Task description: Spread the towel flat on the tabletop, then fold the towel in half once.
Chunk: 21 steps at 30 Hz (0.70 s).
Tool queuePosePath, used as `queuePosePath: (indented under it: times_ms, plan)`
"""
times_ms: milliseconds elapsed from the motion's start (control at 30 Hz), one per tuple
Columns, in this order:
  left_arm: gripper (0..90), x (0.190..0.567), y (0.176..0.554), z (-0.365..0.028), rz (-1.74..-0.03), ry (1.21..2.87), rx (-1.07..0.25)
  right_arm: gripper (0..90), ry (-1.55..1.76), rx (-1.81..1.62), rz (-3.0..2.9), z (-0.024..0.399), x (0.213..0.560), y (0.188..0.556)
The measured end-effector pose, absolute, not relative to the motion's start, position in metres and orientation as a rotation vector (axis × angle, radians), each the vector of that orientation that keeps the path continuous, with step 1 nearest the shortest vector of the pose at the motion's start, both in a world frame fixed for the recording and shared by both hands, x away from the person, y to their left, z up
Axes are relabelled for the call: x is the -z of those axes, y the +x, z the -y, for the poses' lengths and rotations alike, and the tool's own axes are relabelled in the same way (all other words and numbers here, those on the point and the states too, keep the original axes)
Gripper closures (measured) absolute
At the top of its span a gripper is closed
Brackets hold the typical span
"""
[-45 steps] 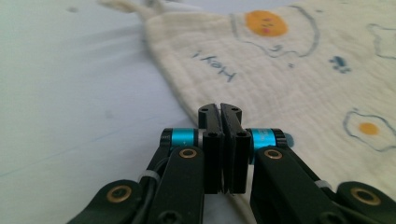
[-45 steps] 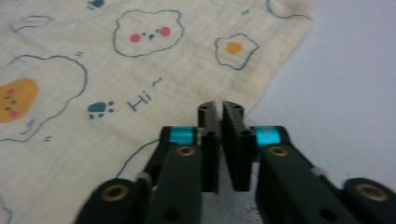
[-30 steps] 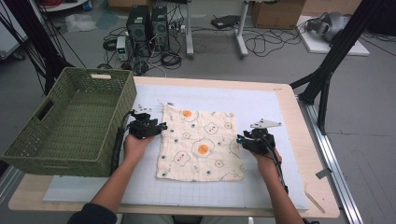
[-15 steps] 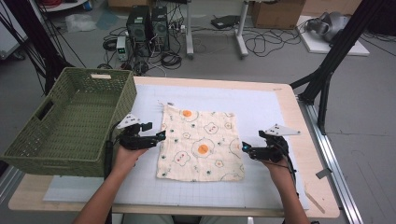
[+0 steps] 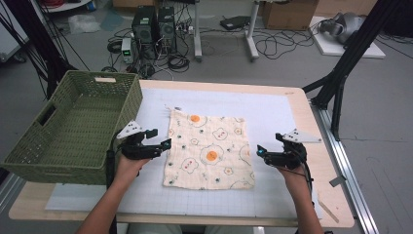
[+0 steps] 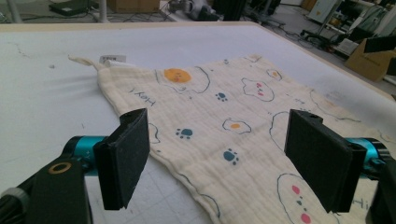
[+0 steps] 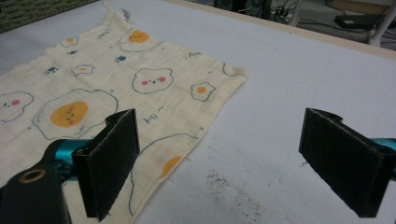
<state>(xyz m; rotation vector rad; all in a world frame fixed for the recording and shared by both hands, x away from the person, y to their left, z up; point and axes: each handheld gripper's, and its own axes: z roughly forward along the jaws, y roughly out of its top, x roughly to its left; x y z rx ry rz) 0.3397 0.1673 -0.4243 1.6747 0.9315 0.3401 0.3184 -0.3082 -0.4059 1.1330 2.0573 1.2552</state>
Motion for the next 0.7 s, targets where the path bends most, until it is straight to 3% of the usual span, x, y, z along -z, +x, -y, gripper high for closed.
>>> queuePosePath:
  times_ms: [700]
  plan:
    - [24.7,0.4272,0.3430,-0.1681,-0.964,1.675,-0.338,11.6,1.150,-1.234,-2.075,0.3107,0.4091,0.3194]
